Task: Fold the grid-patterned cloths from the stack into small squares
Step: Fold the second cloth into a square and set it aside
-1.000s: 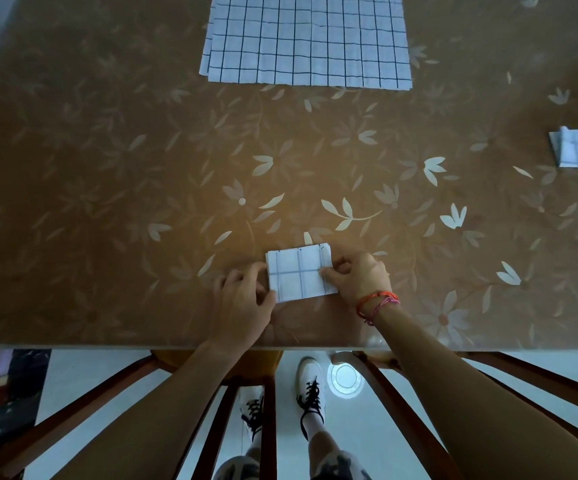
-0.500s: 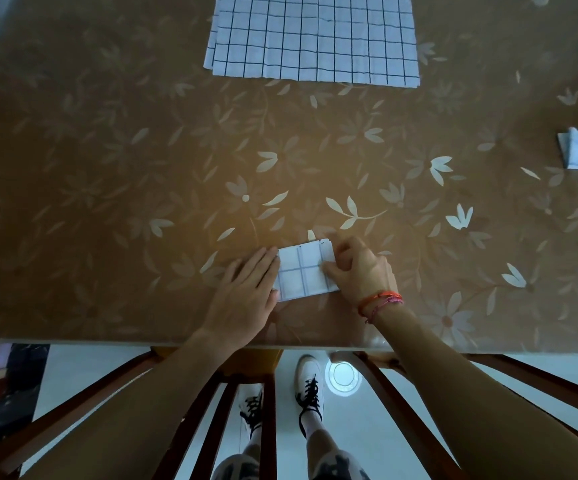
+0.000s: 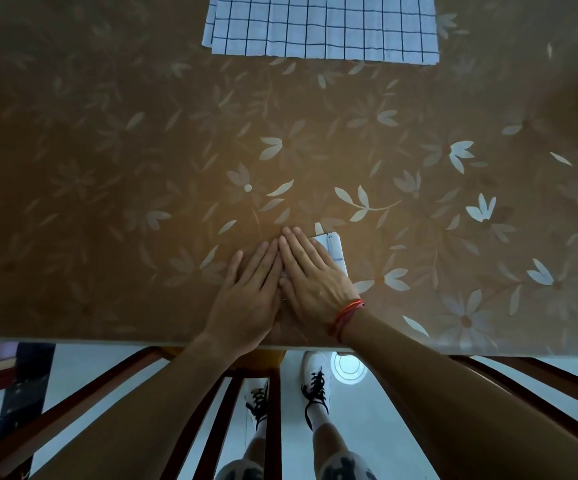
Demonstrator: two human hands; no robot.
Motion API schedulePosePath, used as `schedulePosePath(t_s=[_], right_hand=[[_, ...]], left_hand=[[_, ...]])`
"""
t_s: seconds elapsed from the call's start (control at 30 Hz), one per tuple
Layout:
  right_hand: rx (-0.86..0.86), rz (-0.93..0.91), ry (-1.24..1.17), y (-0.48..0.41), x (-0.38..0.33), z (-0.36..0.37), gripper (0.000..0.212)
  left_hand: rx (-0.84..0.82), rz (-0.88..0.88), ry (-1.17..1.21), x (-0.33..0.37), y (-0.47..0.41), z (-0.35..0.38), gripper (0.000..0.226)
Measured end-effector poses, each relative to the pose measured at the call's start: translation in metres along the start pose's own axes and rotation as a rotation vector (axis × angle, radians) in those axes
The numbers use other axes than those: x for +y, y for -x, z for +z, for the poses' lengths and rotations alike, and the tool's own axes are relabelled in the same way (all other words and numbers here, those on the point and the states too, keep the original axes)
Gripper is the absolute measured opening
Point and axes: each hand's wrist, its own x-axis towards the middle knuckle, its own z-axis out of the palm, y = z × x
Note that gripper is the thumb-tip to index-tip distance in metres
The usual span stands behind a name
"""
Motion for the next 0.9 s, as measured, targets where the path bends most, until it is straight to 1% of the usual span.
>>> schedulePosePath(t_s=[0.17,0.3,0.43,0.53,0.6,0.67,0.73,0.8,0.9], right_hand=[[-0.076,0.002,0.052,0.005,0.018,-0.003,0.068],[-0.094,0.080,0.115,0.022,0.045,-0.010,0.071],[-0.135,0.130,0.118,0.026,0.050,-0.018,0.074],[-0.163,0.150,0.119,0.025,0.046,-0.020,0.075],[-0.170,0.160,0.112,0.023,0.045,-0.023,0.075],[-0.188,0.166,0.091,0.020,0.043,-0.027,0.075],[-0.185,0.163,0.074,0.016,0.041,-0.032,0.075],[-0.167,0.144,0.055,0.014,0.041,-0.038,0.073],[-0.151,0.110,0.023,0.011,0.042,-0.044,0.077]], left_hand=[[-0.033,-0.026,0.007,0.001,0.000,-0.002,0.055],[-0.034,-0.036,0.007,0.003,-0.001,-0.005,0.056],[-0.044,-0.048,0.007,0.005,-0.003,-0.011,0.055],[-0.002,-0.066,0.065,0.008,-0.006,-0.017,0.051],[0.053,-0.102,0.142,0.008,-0.013,-0.025,0.049],[0.070,-0.143,0.192,0.008,-0.023,-0.034,0.049],[0.022,-0.167,0.183,0.008,-0.036,-0.041,0.049],[-0.066,-0.206,0.167,0.008,-0.049,-0.046,0.052],[-0.180,-0.319,0.159,0.009,-0.068,-0.052,0.053]])
